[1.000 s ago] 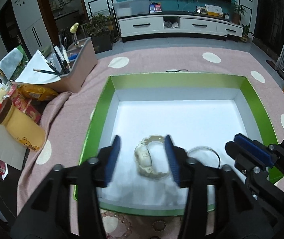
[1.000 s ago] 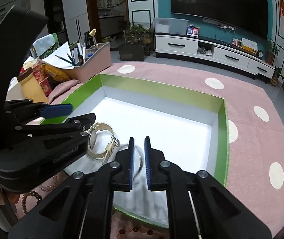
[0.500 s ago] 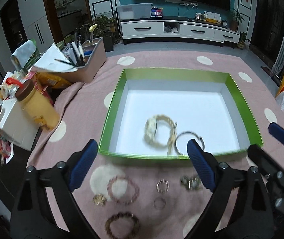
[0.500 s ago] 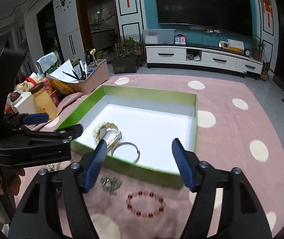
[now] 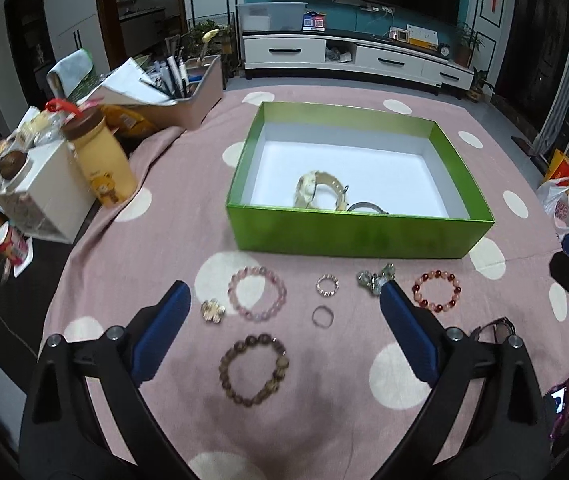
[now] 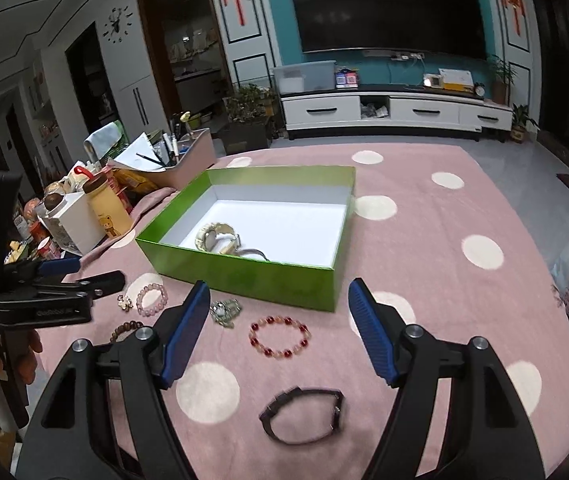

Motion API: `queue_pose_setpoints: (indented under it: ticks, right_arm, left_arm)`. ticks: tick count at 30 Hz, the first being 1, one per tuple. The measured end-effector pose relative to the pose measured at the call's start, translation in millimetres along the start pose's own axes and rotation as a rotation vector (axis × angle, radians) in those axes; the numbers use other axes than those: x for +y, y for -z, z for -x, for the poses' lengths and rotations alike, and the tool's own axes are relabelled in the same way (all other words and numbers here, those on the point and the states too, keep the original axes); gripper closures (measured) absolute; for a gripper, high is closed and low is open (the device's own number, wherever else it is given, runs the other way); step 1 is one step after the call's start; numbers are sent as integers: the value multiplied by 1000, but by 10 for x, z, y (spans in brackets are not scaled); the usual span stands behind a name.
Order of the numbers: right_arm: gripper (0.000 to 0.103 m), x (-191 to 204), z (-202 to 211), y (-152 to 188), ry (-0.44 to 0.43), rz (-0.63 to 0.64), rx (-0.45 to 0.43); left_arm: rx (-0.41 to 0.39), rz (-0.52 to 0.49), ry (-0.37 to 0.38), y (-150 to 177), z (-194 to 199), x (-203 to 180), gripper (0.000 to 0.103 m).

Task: Organize jewelry
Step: 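Open both tools to drop the watch and bangle into the box, then grasp the brown wooden bead bracelet with the left tool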

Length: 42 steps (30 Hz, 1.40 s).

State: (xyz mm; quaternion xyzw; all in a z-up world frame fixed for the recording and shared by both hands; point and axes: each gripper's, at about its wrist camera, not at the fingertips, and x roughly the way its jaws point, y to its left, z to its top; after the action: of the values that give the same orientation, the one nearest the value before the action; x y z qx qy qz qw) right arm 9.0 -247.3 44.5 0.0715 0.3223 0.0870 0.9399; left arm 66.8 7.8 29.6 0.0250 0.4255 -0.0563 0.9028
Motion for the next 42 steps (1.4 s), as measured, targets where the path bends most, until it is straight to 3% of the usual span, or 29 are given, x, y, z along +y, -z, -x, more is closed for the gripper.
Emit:
queue_pose_setpoints:
  ticks: [10,19,26,33,37,40,42]
  right_arm:
    - [31,-112,71,262,20,-31,58]
    - [31,58,-58,453,-36,26,122]
    - [31,383,-301,557,-111,104,182]
    - [31,583,-608,604,-163,119,242]
    - [36,680,-792,584,-195,119,266]
    - [41,749,-946,572,-214,115,289]
    - [45,801,-1046,560,-221,117,301]
  left_arm:
    - [22,78,-11,276,43,397,6]
    - [93,119,-12,599,-153,581,7]
    - [139,104,-22,737,-382,561,20]
    - [163,98,-33,775,-579,628,39]
    - [142,58,-41,768,-617,592,43]
    - [124,29,-21,765,-618,556,54]
    - [106,1,2,776,-604,510,68]
